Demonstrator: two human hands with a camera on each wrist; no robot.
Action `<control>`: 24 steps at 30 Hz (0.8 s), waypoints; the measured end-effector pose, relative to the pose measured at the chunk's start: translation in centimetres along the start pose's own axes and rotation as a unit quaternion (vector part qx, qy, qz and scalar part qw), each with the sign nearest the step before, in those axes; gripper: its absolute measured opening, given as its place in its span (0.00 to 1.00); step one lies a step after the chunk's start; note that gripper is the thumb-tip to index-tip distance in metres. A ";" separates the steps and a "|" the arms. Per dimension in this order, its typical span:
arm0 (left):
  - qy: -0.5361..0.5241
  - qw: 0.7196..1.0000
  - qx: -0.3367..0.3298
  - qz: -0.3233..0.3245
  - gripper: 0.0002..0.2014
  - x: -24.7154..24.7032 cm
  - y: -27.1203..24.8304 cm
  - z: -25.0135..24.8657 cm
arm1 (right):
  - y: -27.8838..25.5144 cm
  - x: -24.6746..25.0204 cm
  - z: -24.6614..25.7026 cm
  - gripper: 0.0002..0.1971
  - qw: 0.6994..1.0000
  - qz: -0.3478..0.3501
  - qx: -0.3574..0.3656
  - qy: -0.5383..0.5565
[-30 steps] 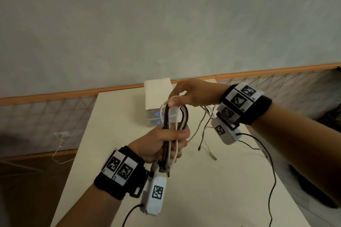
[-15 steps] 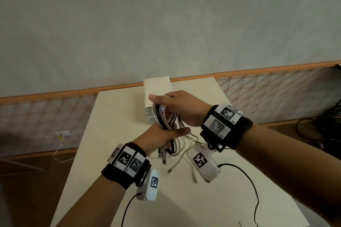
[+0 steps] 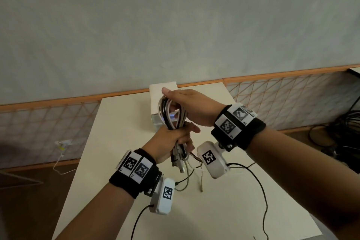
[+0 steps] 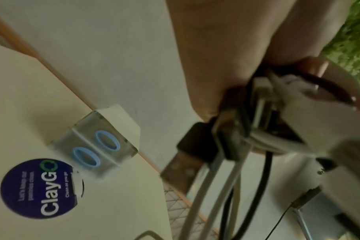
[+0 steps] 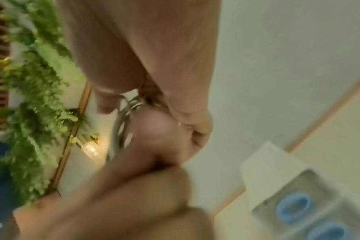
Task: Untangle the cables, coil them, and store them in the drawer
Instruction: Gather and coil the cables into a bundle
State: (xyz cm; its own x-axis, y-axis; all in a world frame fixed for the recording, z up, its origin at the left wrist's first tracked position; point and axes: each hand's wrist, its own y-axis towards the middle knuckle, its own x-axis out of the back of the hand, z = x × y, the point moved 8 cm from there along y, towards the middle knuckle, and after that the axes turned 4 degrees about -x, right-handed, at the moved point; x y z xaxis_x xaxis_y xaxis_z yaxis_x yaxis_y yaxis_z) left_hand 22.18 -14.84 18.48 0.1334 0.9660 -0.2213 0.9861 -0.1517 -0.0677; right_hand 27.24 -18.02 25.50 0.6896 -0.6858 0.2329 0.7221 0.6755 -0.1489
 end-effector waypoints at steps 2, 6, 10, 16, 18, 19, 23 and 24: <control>-0.042 0.999 -0.005 -0.016 0.13 0.3 0.1 -0.7 | -0.1 0.2 -0.1 0.28 1.000 0.010 0.003 -0.023; -0.174 0.983 0.007 -0.054 0.20 1.4 0.1 -1.9 | -1.4 -1.4 -2.1 0.25 0.993 0.109 -0.035 0.036; -0.151 0.985 0.074 0.025 0.16 1.1 -0.8 -0.8 | -1.9 -1.0 -2.2 0.17 0.995 0.067 -0.003 0.070; -0.032 0.986 0.122 0.112 0.13 -1.1 -2.1 1.5 | -2.0 -0.5 0.6 0.28 0.985 0.118 -0.066 0.110; -0.030 0.987 0.103 0.120 0.12 -1.6 -2.0 1.5 | -1.9 -0.7 1.5 0.26 0.980 0.147 -0.086 0.101; -0.038 0.988 0.090 0.124 0.10 -1.8 -2.0 1.4 | -1.9 -0.8 1.8 0.20 0.977 0.161 -0.097 0.104; -0.067 0.983 0.055 0.164 0.04 -2.4 -2.4 0.5 | -1.5 0.0 1.5 0.09 0.961 0.156 -0.152 0.171; -0.070 0.980 0.053 0.178 0.06 -2.6 -2.5 0.4 | -1.4 0.1 1.3 0.05 0.958 0.153 -0.157 0.187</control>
State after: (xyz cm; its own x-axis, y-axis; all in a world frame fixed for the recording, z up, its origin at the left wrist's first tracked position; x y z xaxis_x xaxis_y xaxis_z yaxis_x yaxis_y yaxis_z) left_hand 19.30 -17.01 18.87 0.4443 0.8113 -0.3800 0.8629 -0.5015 -0.0619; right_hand 26.27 -18.67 26.98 0.8013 -0.5567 -0.2191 0.4231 0.7862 -0.4503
